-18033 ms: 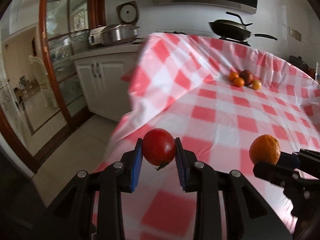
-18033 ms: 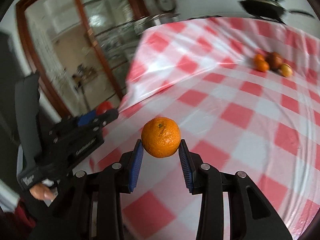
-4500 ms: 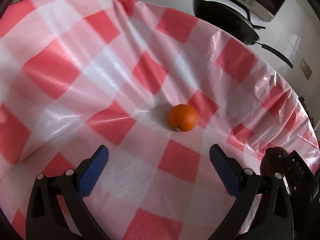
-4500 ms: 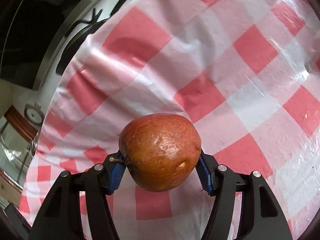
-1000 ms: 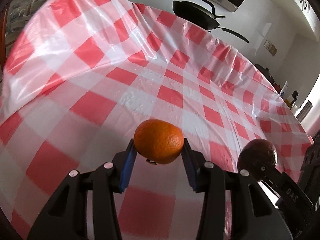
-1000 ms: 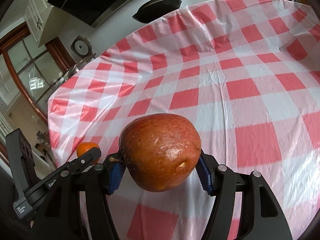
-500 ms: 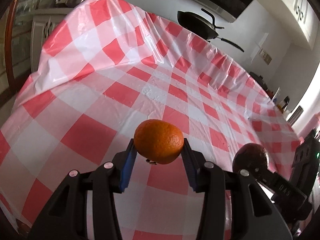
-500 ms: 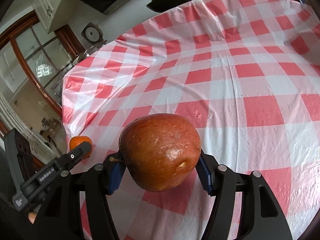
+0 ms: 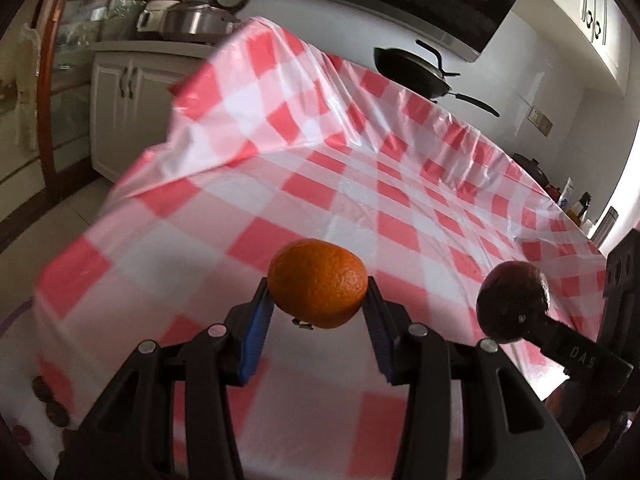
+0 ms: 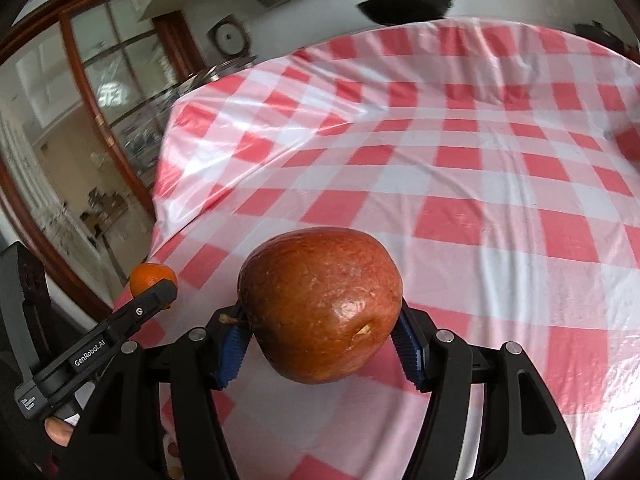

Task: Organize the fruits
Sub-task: 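Lift the orange and red apple in both tools and hold them above the table, then carry the orange and red apple in both tools over the white box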

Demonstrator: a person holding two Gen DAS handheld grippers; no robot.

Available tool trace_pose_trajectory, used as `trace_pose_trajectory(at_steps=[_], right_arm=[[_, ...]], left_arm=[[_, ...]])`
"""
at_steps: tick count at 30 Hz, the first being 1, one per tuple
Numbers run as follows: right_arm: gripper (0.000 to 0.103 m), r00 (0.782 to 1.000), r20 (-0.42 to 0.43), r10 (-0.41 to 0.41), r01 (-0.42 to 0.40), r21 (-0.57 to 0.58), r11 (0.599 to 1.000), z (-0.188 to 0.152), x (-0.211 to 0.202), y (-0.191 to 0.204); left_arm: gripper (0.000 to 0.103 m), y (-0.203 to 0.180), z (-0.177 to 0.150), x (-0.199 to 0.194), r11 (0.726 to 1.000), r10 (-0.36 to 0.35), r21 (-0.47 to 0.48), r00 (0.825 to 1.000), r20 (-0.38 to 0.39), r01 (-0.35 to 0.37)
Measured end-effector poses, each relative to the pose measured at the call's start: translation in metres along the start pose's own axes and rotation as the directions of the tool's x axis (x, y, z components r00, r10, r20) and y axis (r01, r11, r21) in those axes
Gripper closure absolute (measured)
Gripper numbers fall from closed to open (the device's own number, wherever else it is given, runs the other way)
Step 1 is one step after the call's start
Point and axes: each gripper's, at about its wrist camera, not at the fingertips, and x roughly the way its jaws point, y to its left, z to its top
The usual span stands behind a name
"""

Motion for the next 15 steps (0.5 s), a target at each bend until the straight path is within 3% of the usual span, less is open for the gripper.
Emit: trace_pose_trajectory(at_steps=[8,15], right_arm=[[0.041,0.998,-0.034,0.054,-0.058,-0.125,0.99,-0.01,0.005,0.041],[0.041,0.992,-0.082,0.097,-0.113,-0.224,0.968,-0.02,0.015,0.079]], left_arm=[[0.058,0.036,-0.012,-0.029,0.999,0.044,0.0,0.999,0.031,-0.044],[0.058,0.07,-0.02,-0.055,0.991,0.136,-0.018,0.989,0.052,-0.135]])
